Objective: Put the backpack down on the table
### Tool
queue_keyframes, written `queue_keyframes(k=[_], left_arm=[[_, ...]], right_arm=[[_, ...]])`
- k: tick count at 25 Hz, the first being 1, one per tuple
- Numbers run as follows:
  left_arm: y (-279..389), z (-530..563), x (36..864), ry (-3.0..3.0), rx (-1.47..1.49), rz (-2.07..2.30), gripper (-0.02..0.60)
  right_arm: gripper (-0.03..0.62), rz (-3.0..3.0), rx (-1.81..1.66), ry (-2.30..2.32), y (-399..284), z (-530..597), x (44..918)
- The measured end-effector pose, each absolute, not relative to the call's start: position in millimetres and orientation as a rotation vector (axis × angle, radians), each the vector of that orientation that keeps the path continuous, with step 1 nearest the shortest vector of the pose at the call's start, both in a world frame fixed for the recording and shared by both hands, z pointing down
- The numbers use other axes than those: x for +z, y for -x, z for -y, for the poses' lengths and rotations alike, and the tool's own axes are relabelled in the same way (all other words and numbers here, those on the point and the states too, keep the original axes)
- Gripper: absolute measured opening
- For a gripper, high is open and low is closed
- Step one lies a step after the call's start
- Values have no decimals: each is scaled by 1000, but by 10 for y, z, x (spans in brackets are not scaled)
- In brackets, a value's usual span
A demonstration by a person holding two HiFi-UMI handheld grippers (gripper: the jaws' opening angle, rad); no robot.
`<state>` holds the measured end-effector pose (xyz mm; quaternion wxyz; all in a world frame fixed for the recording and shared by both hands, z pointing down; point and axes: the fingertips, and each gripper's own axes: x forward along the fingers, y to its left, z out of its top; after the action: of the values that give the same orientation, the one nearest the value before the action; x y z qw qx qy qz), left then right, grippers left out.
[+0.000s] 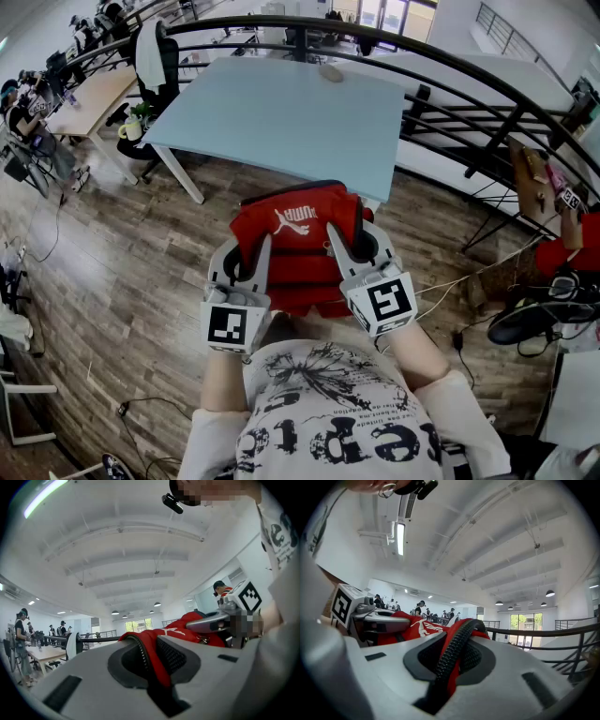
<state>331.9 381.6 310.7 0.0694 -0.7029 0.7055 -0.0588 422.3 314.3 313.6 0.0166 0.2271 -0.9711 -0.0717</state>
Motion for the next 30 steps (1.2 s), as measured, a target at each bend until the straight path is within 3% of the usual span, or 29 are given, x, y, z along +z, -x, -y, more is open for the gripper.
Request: queue_keyframes(k=[18,30], left_arm=[[-2673,-3582,3335,2131,-176,-2167,52],[-1380,-2833,3313,2163,-155,-2117,53]], right_arm=[[43,2990,-179,-687,-3585,-2893,3347],[43,2995,-213,-748,-2309,-2120,3309]])
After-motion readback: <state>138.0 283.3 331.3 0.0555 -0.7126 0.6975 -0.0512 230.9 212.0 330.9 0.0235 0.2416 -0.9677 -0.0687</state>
